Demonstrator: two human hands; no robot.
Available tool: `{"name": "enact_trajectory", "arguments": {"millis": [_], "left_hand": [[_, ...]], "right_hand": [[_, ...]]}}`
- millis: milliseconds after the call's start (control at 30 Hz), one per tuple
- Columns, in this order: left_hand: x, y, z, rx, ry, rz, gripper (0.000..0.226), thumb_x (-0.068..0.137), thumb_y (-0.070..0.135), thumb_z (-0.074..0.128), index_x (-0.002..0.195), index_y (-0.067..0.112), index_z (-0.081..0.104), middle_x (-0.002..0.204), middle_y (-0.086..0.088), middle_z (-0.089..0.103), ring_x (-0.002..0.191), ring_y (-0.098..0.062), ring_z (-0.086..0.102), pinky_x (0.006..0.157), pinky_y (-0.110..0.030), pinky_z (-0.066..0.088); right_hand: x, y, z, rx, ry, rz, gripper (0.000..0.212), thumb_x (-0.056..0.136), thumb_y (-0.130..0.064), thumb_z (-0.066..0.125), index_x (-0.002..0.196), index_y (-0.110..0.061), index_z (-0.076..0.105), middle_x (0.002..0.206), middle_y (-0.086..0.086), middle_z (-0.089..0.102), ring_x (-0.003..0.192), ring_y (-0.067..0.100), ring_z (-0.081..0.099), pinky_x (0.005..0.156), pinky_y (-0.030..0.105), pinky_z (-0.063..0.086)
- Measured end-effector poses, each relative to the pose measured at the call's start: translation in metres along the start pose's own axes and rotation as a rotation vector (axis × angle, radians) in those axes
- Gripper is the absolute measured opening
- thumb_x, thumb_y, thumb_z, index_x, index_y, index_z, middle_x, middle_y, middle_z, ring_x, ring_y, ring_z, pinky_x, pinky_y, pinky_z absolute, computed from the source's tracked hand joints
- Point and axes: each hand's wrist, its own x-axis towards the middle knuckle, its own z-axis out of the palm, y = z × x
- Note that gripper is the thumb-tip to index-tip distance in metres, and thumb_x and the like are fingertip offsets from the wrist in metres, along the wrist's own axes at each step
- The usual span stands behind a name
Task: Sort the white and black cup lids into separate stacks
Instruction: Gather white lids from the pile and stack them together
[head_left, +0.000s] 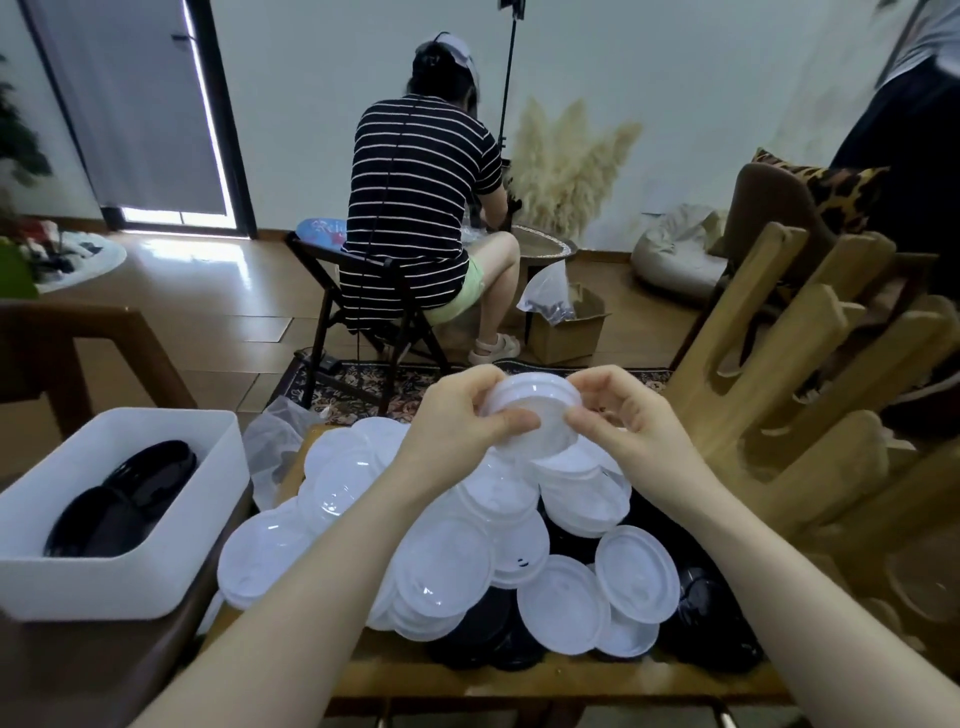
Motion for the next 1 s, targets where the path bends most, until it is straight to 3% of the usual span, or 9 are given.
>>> {"name": "enact_trajectory", "arguments": {"millis": [100, 233, 300, 400, 567, 700, 800, 900, 1000], "left_hand": [[-0.005, -0.005, -0.006, -0.054, 0.012, -0.068, 0.029, 0.070, 0.034, 0.075, 0.085, 0.010, 0.067, 0.080, -0.005, 0.067, 0.076, -0.016, 0.062, 0.074, -0.046, 0.052], [-0.016, -0.014, -0.023, -0.071, 0.031, -0.146, 0.050, 0.082, 0.044, 0.073, 0.127, 0.028, 0.057, 0.130, 0.007, 0.060, 0.118, -0.007, 0.056, 0.099, -0.025, 0.046], [-0.020, -0.017, -0.036, -0.002, 0.056, -0.159, 0.057, 0.092, 0.037, 0.067, 0.144, 0.027, 0.046, 0.141, 0.011, 0.049, 0.128, -0.003, 0.045, 0.100, -0.016, 0.035], [-0.018, -0.021, -0.045, 0.084, 0.033, -0.156, 0.053, 0.094, 0.033, 0.064, 0.143, 0.026, 0.048, 0.138, 0.014, 0.051, 0.128, -0.003, 0.047, 0.098, -0.016, 0.035], [-0.002, -0.021, -0.011, 0.145, -0.078, -0.184, 0.046, 0.096, 0.034, 0.061, 0.140, 0.023, 0.053, 0.140, 0.003, 0.056, 0.120, -0.008, 0.053, 0.098, -0.024, 0.040], [0.011, -0.014, 0.011, 0.335, -0.301, -0.207, 0.087, 0.086, 0.051, 0.069, 0.157, 0.028, 0.024, 0.159, 0.005, 0.034, 0.147, -0.016, 0.029, 0.119, -0.039, 0.024], [0.013, -0.012, 0.022, 0.496, -0.463, -0.242, 0.111, 0.079, 0.054, 0.075, 0.159, 0.030, 0.003, 0.164, 0.003, 0.025, 0.151, -0.020, 0.016, 0.120, -0.039, 0.008], [0.013, -0.018, 0.033, 0.541, -0.443, -0.243, 0.112, 0.078, 0.052, 0.077, 0.159, 0.029, 0.003, 0.161, -0.001, 0.032, 0.148, -0.023, 0.020, 0.117, -0.036, 0.010], [0.012, -0.024, 0.038, 0.551, -0.371, -0.205, 0.101, 0.080, 0.050, 0.076, 0.158, 0.030, 0.016, 0.158, 0.001, 0.038, 0.146, -0.020, 0.023, 0.114, -0.033, 0.012]], "right_hand": [[0.005, 0.001, 0.011, 0.114, -0.029, 0.058, 0.017, 0.085, -0.002, 0.069, 0.094, -0.015, 0.063, 0.085, -0.005, 0.069, 0.081, 0.013, 0.065, 0.080, 0.036, 0.052], [0.010, -0.005, 0.028, 0.030, -0.036, -0.007, 0.020, 0.079, 0.001, 0.075, 0.083, -0.013, 0.062, 0.077, -0.008, 0.065, 0.074, 0.011, 0.062, 0.075, 0.022, 0.050], [0.015, -0.006, 0.026, -0.123, 0.037, -0.063, 0.020, 0.075, -0.002, 0.079, 0.080, -0.015, 0.064, 0.076, -0.011, 0.065, 0.072, 0.005, 0.058, 0.071, 0.015, 0.045], [0.019, 0.002, 0.006, -0.251, 0.140, -0.068, 0.020, 0.073, -0.003, 0.081, 0.078, -0.017, 0.067, 0.081, -0.006, 0.066, 0.070, 0.003, 0.054, 0.066, 0.014, 0.040], [-0.001, 0.027, -0.015, -0.365, 0.120, -0.047, 0.030, 0.075, -0.002, 0.079, 0.079, -0.030, 0.067, 0.091, -0.001, 0.069, 0.089, 0.004, 0.056, 0.076, 0.009, 0.040], [-0.011, 0.044, -0.018, -0.411, 0.009, -0.050, 0.030, 0.075, -0.003, 0.079, 0.075, -0.030, 0.066, 0.109, -0.009, 0.067, 0.111, -0.006, 0.048, 0.093, 0.006, 0.030], [-0.016, 0.053, -0.016, -0.385, -0.063, 0.074, 0.013, 0.081, -0.013, 0.077, 0.078, -0.023, 0.069, 0.131, -0.011, 0.053, 0.127, -0.011, 0.036, 0.094, -0.001, 0.022], [-0.019, 0.052, -0.018, -0.269, -0.065, 0.200, 0.012, 0.082, -0.018, 0.076, 0.086, -0.026, 0.068, 0.137, -0.015, 0.047, 0.132, -0.008, 0.033, 0.096, 0.010, 0.027], [-0.020, 0.053, -0.019, -0.234, -0.103, 0.228, 0.018, 0.079, -0.016, 0.079, 0.087, -0.025, 0.066, 0.136, -0.013, 0.050, 0.132, -0.005, 0.037, 0.093, 0.005, 0.031]]}}
